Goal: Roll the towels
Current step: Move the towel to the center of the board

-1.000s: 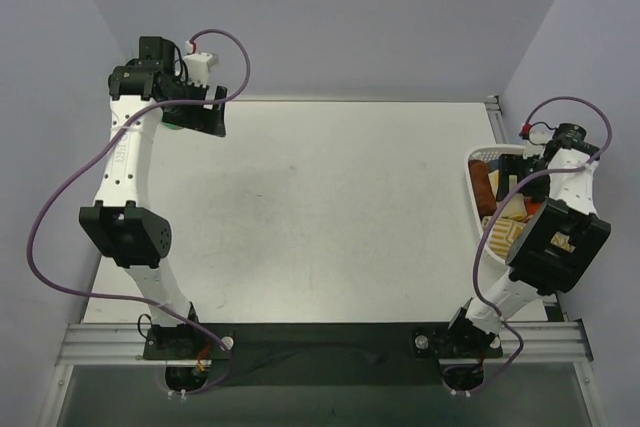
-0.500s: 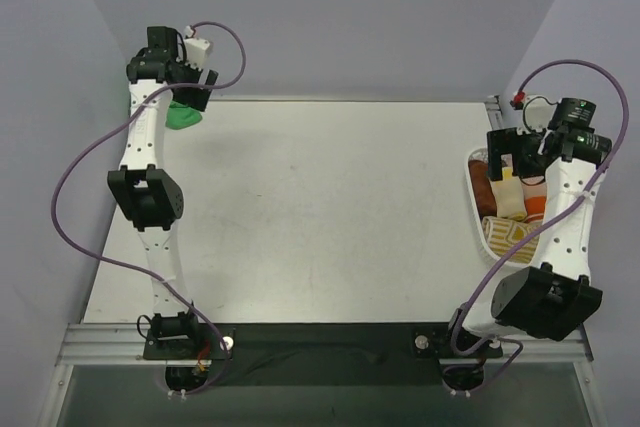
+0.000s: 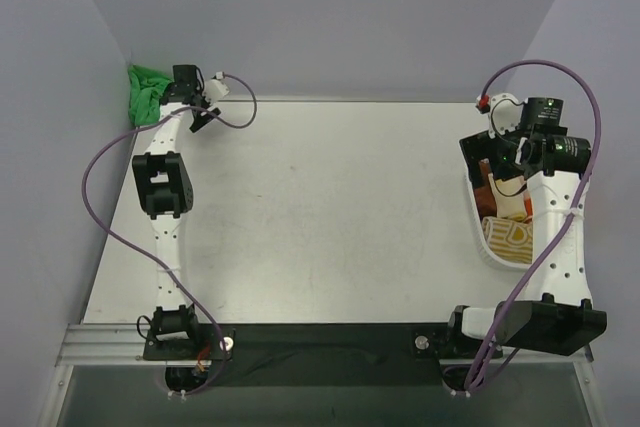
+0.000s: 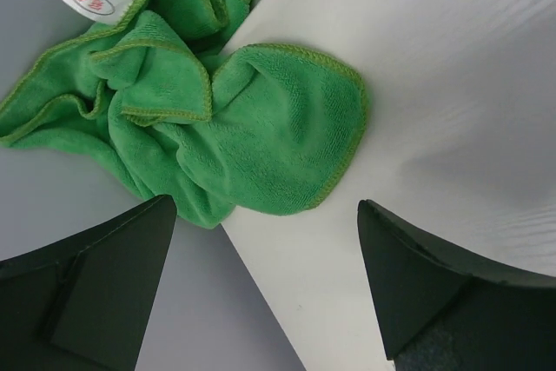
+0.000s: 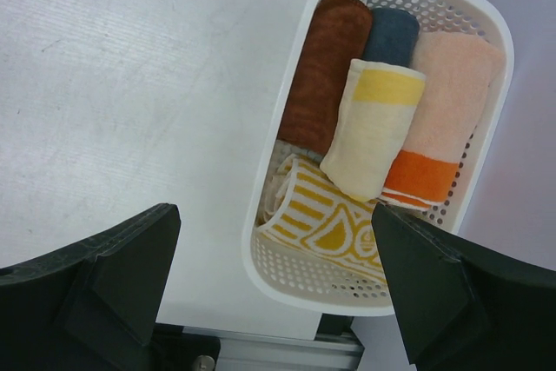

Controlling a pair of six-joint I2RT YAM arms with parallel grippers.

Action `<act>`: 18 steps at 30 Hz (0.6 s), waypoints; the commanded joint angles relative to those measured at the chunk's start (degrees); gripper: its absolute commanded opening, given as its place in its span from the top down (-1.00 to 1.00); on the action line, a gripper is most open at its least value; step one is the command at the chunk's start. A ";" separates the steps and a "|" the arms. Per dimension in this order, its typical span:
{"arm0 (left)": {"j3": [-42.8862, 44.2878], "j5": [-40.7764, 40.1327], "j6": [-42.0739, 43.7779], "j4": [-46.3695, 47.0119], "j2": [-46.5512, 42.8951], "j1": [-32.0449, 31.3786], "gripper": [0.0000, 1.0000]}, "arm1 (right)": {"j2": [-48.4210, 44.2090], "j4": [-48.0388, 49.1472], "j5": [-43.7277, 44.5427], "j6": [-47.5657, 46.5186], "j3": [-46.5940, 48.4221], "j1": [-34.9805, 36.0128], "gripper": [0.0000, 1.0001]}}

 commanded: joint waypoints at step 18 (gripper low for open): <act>7.95 2.74 27.56 19.36 20.04 5.76 -0.48 | 7.17 -2.70 12.25 -4.76 3.77 1.01 -1.00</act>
